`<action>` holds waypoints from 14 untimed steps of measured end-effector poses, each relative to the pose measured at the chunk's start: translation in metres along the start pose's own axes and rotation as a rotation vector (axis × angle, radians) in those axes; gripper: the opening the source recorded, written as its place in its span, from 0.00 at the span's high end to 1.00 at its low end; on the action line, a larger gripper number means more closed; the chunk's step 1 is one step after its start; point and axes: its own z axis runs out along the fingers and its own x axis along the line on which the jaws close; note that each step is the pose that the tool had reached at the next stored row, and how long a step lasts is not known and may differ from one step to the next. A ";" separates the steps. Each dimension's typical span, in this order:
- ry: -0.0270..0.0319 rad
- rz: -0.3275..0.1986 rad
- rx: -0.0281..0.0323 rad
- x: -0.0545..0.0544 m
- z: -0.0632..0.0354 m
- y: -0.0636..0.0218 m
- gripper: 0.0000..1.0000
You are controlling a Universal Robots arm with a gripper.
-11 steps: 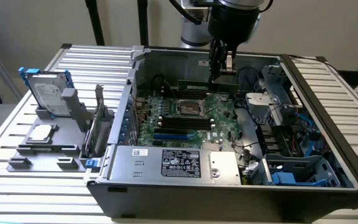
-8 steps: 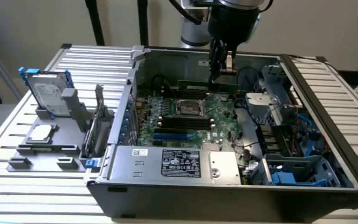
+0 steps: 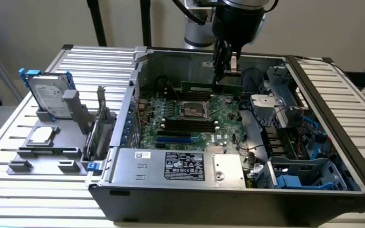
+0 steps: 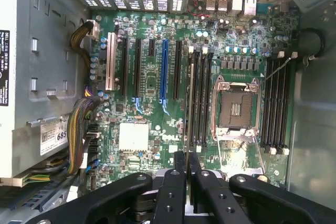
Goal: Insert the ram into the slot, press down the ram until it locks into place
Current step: 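Insert the ram into the slot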
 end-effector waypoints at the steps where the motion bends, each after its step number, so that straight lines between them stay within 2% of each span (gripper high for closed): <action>1: 0.0000 0.000 0.0000 0.000 0.0000 0.0000 0.87; 6: 0.0007 0.000 0.0000 0.000 0.0015 0.0027 0.87; 9: 0.0065 0.000 0.0014 -0.001 0.0062 0.0125 0.87; 11: 0.0092 0.000 0.0018 -0.001 0.0100 0.0148 0.87; 14: 0.0099 0.000 0.0029 -0.001 0.0156 0.0163 0.87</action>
